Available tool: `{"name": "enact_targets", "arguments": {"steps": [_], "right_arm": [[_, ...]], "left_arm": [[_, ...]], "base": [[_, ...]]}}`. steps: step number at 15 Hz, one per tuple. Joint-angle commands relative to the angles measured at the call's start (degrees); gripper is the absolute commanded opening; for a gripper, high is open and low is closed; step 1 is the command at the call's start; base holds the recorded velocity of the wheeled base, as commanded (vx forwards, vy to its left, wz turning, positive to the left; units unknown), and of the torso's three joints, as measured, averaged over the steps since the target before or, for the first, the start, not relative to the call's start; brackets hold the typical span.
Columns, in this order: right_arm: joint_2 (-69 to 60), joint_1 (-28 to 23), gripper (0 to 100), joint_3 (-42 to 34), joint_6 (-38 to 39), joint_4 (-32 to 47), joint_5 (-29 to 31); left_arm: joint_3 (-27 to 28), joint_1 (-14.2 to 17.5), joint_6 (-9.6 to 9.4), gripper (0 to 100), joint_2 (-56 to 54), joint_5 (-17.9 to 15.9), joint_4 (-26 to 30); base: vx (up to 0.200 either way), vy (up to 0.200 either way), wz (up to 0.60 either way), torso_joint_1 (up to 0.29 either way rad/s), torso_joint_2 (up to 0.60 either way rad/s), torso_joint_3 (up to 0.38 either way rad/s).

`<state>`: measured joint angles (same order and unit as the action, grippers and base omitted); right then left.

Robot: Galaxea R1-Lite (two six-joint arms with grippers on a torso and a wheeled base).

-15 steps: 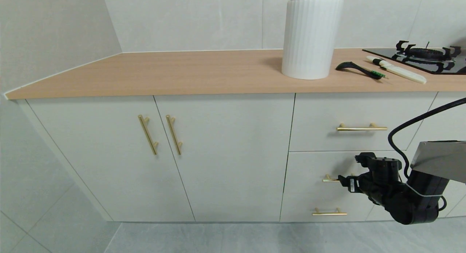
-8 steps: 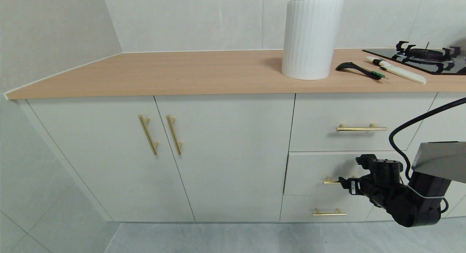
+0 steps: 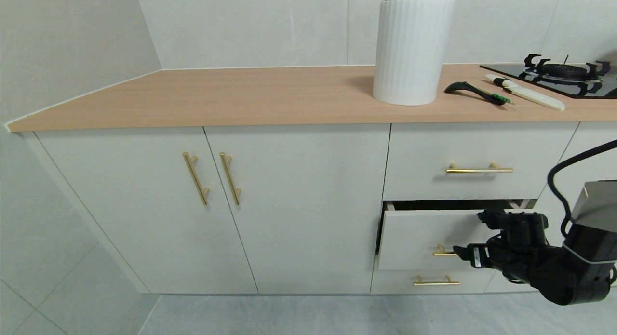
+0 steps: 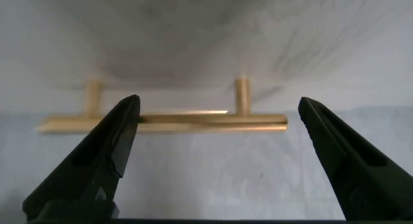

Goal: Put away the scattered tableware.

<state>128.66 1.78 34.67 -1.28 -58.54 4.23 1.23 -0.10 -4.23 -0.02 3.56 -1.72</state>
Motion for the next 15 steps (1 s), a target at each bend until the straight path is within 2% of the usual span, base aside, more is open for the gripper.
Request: {"name": "enact_targets", "arguments": {"steps": [1,3,4,5,7,8,12,15], "right_arm": [[-23.89,0.15,100,-1.54,0.40,19.69,-6.52],[-37.96,0.94,100,3.74,0.49,36.74,-7.39],[-41.03,0.94,100,6.02,0.49,41.66,-7.66],[-44.90,1.03,100,13.14,0.40,51.95,-8.19],[-42.44,1.03,100,23.25,0.14,61.18,-8.98],[-39.80,1.03,100,25.80,0.05,62.58,-8.89],[-31.36,1.91,100,27.03,-0.04,61.70,-9.33],[-21.96,3.49,100,27.20,-0.04,53.44,-8.89]], "left_arm": [[0.00,0.01,0.01,100,0.02,0.04,-0.04],[0.00,0.01,0.01,100,0.02,0.04,-0.04],[0.00,0.01,0.01,100,0.02,0.04,-0.04],[0.00,0.01,0.01,100,0.02,0.04,-0.04],[0.00,0.01,0.01,100,0.02,0.04,-0.04],[0.00,0.01,0.01,100,0.02,0.04,-0.04],[-0.09,0.01,0.01,100,0.02,0.04,-0.04],[0.00,0.01,0.01,100,0.02,0.04,-0.04]], "base": [[0.000,0.000,0.00,0.000,0.00,0.000],[0.000,0.000,0.00,0.000,0.00,0.000],[0.000,0.000,0.00,0.000,0.00,0.000],[0.000,0.000,0.00,0.000,0.00,0.000],[0.000,0.000,0.00,0.000,0.00,0.000],[0.000,0.000,0.00,0.000,0.00,0.000],[0.000,0.000,0.00,0.000,0.00,0.000],[0.000,0.000,0.00,0.000,0.00,0.000]]}}
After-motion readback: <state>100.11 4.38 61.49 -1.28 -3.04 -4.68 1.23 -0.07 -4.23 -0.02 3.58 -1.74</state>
